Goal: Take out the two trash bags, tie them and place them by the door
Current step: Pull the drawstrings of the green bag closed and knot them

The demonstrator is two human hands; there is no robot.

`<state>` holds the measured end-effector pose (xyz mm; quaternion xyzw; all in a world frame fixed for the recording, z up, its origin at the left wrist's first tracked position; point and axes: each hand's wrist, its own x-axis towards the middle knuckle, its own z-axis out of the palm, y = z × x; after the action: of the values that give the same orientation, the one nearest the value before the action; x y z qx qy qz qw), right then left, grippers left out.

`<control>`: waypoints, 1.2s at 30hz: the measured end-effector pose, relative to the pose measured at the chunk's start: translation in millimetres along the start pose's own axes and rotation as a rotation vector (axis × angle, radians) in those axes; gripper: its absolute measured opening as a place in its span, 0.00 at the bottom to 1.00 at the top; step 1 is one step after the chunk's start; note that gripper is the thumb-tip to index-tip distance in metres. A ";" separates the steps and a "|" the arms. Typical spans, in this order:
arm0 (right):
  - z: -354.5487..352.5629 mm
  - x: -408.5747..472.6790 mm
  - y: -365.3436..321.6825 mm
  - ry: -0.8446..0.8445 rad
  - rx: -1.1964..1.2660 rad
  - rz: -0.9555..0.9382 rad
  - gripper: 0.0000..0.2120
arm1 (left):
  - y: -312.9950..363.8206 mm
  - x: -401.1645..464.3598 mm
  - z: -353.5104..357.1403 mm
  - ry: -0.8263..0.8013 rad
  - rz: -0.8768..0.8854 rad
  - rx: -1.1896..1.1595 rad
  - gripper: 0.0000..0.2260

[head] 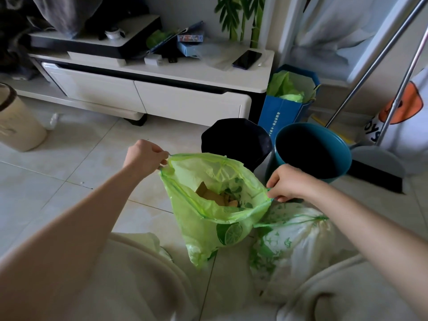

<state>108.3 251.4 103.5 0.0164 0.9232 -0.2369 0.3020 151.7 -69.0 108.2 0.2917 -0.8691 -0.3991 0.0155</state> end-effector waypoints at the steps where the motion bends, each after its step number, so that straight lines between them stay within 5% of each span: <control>1: -5.1 -6.6 -2.5 0.031 -0.134 -0.004 0.03 | 2.2 -1.8 -0.7 -0.009 0.010 -0.035 0.06; 5: -20.7 -22.9 -6.9 0.095 -0.418 0.003 0.04 | 12.0 -9.4 -3.2 -0.032 -0.005 -0.176 0.07; 11: -38.5 -32.4 -20.9 0.134 0.179 -0.363 0.03 | 40.4 -35.5 -10.5 -0.110 0.137 -0.280 0.07; 16: -40.6 -56.2 -41.2 0.208 0.653 -0.694 0.05 | 77.4 -64.7 -15.5 0.022 0.387 -0.514 0.06; 21: -32.3 -45.6 -31.2 0.352 0.351 -0.488 0.05 | 72.5 -69.1 0.6 -0.082 0.314 -0.255 0.07; 26: -35.3 -51.9 -34.3 0.285 0.627 -0.469 0.05 | 85.2 -79.4 4.7 -0.088 0.283 -0.483 0.07; 30: -34.5 -54.7 -36.0 0.062 0.891 -0.393 0.05 | 91.8 -93.6 20.8 -0.246 0.266 -0.476 0.09; 36: -22.5 -56.2 -43.7 -0.056 0.974 -0.379 0.04 | 93.9 -106.6 46.3 -0.431 0.397 -0.354 0.13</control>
<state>134.3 229.1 169.8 -0.0189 0.6844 -0.6896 0.2358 181.7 66.1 164.6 0.0187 -0.8094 -0.5855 -0.0406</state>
